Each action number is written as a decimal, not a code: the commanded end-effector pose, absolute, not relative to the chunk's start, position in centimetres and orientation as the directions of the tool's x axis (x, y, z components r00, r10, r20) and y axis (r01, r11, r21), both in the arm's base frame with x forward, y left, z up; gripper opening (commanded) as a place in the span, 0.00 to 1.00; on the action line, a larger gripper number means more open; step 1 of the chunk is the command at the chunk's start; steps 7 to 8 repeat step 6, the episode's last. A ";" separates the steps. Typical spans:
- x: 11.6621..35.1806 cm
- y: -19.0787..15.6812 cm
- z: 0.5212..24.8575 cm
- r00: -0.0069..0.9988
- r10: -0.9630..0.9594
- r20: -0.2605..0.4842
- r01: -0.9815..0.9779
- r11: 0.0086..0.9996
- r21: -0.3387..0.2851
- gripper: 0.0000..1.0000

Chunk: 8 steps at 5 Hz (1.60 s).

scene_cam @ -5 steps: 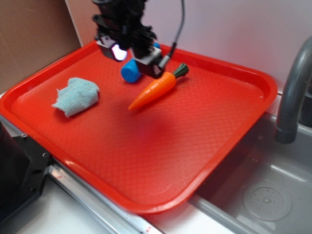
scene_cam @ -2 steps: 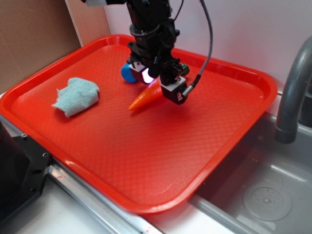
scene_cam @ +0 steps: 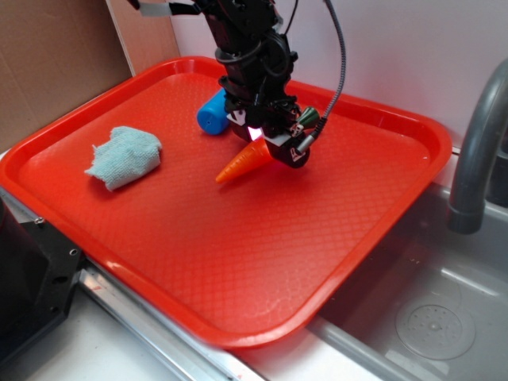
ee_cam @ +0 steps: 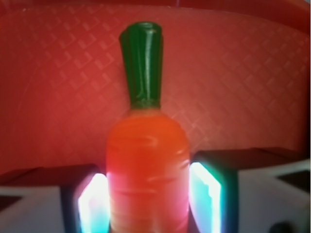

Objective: Grab the carrot.

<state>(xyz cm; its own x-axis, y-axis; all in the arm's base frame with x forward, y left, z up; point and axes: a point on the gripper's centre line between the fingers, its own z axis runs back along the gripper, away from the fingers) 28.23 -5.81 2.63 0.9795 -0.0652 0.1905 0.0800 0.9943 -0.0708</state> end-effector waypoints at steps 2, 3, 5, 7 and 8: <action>25.7 -4.2 10.9 0.997 -0.076 0.032 0.077 0.997 -0.031 0.00; 22.3 -3.4 15.6 0.998 -0.053 0.028 0.055 0.996 -0.071 0.00; 17.4 -3.2 17.4 0.998 0.024 0.059 -0.023 1.000 -0.016 0.00; 17.8 -2.7 17.4 0.999 0.009 0.050 -0.009 1.000 -0.006 0.00; 17.8 -2.7 17.4 0.999 0.009 0.050 -0.009 1.000 -0.006 0.00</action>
